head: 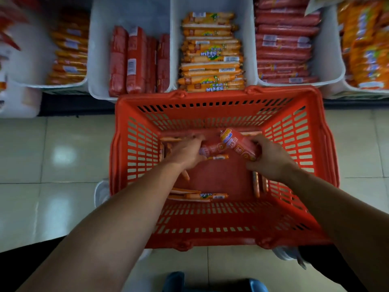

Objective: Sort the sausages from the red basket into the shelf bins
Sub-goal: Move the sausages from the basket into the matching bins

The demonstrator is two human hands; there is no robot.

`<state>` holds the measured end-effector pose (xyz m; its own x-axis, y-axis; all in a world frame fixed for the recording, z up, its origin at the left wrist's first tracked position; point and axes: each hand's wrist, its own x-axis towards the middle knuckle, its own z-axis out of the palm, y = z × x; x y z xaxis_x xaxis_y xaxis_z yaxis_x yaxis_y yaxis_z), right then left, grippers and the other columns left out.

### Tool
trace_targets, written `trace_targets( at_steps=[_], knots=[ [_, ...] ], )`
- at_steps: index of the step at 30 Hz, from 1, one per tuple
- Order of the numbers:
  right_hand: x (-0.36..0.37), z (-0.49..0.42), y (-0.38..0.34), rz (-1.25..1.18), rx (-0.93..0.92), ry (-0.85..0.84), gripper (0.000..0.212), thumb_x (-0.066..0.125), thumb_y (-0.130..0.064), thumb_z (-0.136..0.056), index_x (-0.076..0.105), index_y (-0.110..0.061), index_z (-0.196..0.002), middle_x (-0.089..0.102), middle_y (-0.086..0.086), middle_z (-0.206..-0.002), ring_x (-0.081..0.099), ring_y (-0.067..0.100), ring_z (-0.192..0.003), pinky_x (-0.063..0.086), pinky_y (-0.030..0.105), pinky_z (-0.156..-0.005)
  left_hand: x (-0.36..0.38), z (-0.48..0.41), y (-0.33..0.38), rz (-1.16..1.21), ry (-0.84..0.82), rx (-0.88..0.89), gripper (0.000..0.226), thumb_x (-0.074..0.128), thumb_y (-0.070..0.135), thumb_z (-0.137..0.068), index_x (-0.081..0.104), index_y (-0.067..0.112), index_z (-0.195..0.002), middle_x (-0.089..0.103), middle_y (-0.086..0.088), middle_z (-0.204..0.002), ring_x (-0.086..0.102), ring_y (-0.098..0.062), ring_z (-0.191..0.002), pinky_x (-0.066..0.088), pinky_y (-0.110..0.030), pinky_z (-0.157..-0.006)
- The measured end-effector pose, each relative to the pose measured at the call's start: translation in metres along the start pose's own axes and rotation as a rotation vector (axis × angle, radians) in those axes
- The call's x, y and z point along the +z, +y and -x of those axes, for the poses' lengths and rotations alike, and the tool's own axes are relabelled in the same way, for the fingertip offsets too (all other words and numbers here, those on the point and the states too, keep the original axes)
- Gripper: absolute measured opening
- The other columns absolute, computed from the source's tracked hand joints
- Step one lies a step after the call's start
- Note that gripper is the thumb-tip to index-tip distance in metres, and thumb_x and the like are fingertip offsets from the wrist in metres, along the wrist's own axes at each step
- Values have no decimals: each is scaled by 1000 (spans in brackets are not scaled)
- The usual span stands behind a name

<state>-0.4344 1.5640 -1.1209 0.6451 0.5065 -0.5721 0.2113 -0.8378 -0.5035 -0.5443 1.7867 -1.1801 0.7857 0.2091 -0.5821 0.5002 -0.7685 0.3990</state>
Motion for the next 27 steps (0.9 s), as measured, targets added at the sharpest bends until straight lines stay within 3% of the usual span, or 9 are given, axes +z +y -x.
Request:
trace_targets(
  at_steps=[6, 15, 20, 23, 27],
  knots=[
    [-32, 33, -46, 44, -67, 45, 59, 80, -27, -68, 54, -29, -122, 61, -6, -86, 60, 18, -79, 36, 23, -59, -59, 72, -1, 190, 98, -60, 66, 80, 36, -79, 52, 20, -137, 57, -5, -134, 56, -23, -122, 41, -26, -95],
    [-71, 43, -158, -8, -252, 146, 67, 79, -29, -77, 49, -22, -137, 65, 0, -96, 60, 18, -84, 41, 26, -72, -175, 151, -18, 289, 346, -146, 60, 84, 49, -68, 66, 22, -119, 70, 5, -113, 64, -11, -94, 45, -24, -77],
    [-67, 4, -234, -60, -306, 218, 54, 77, -34, -81, 55, -19, -128, 62, -1, -94, 60, 19, -81, 36, 25, -60, -217, 165, -49, 362, 466, -221, 35, 82, 50, -70, 65, 25, -88, 66, 12, -82, 59, 1, -70, 40, -16, -57],
    [-55, -34, -276, -127, -241, 250, 42, 76, -34, -81, 61, -16, -116, 68, 8, -95, 62, 21, -72, 38, 24, -52, -224, 160, -70, 445, 523, -292, 38, 82, 51, -69, 71, 23, -92, 69, 10, -84, 61, 0, -72, 39, -19, -57],
    [-32, -88, -312, -280, -81, 312, 50, 74, -38, -81, 62, -9, -120, 68, 13, -111, 66, 30, -96, 51, 30, -72, -225, 147, -88, 563, 567, -344, 34, 82, 48, -73, 71, 25, -95, 66, 13, -81, 60, -1, -71, 41, -20, -59]
  ],
)
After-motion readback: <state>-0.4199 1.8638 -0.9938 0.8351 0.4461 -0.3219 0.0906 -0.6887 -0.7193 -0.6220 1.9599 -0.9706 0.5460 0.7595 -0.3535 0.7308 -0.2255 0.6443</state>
